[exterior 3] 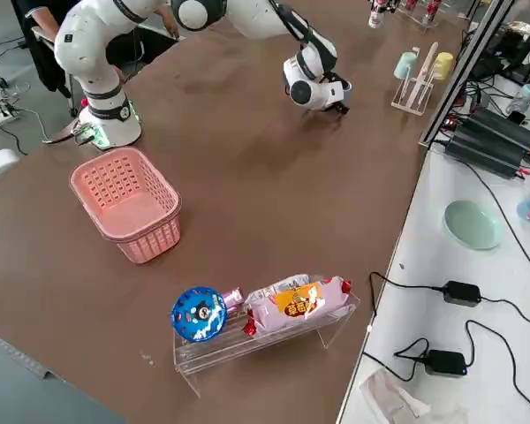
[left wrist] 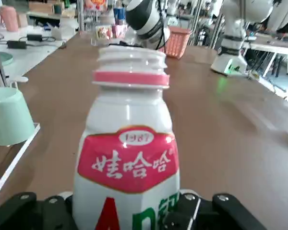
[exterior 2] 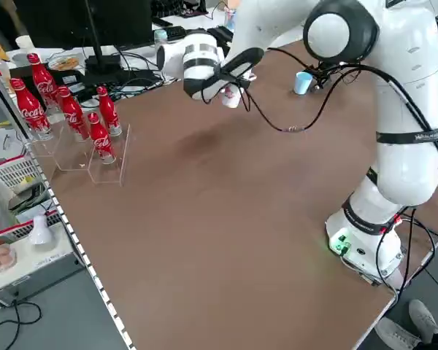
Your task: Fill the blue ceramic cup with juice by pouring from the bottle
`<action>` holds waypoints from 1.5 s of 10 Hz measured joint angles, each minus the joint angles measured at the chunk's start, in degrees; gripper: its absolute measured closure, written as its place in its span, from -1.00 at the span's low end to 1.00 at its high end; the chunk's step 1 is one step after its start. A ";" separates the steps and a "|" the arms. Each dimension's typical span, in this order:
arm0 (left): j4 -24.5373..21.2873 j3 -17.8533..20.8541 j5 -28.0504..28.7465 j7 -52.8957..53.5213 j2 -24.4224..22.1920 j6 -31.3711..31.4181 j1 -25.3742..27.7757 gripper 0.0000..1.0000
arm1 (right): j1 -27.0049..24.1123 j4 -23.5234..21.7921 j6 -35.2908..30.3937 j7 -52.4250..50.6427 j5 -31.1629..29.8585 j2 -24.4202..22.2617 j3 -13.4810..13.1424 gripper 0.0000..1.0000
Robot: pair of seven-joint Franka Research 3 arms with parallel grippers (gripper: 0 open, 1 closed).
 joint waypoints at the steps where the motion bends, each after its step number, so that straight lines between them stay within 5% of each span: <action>1: -0.02 -0.69 -0.02 1.78 1.27 -1.63 1.26 0.14 | -0.05 0.00 0.00 0.00 0.00 0.00 -0.02 -1.00; 11: -3.65 -4.40 -0.15 16.44 11.75 -7.14 15.48 0.13 | -1.13 -0.84 -0.11 0.00 0.00 -0.23 -0.09 -1.00; 15: -2.95 -5.94 -0.15 18.33 14.40 -7.15 17.05 0.07 | -3.99 -4.59 -2.71 -0.07 -0.60 -4.31 -0.15 -1.00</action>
